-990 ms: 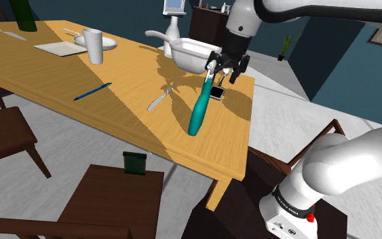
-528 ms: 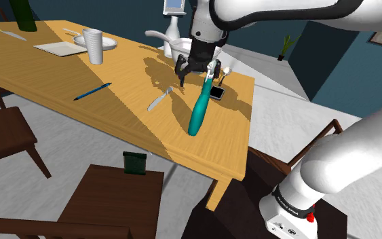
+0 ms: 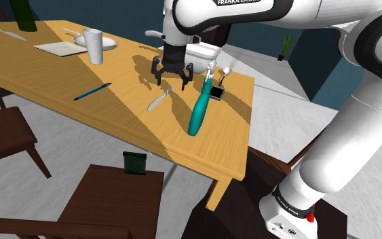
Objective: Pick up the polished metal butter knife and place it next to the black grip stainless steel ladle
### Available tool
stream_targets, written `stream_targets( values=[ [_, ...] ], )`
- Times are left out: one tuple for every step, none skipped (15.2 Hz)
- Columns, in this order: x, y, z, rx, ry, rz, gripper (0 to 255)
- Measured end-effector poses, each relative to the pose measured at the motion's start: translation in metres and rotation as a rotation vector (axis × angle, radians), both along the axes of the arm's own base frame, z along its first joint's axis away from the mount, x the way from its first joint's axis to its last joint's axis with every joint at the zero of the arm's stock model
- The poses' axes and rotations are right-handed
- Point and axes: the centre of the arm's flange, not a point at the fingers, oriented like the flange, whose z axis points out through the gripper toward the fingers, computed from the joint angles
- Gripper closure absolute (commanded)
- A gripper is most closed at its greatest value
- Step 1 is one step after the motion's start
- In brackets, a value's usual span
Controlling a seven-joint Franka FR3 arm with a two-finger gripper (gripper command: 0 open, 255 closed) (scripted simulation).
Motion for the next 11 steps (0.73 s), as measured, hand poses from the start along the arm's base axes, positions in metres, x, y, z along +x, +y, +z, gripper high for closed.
stream_targets(
  values=[
    [0.014,0.003,-0.005,0.001,0.004,-0.039,0],
    [0.025,0.004,-0.011,0.002,0.009,-0.078,0],
    [0.037,0.004,-0.015,0.003,0.012,-0.116,0],
    [0.049,0.003,-0.019,0.003,0.015,-0.147,0],
    [0.054,0.003,-0.025,0.003,0.017,-0.163,0],
    [0.056,0.002,-0.031,0.003,0.018,-0.171,0],
    [0.057,0.002,-0.036,0.003,0.019,-0.175,0],
    [0.058,0.002,-0.041,0.003,0.019,-0.177,0],
    [0.058,0.001,-0.046,0.003,0.019,-0.178,0],
    [0.06,0.001,-0.051,0.003,0.019,-0.179,0],
    [0.059,0.0,-0.057,0.003,0.019,-0.179,0]
  ],
)
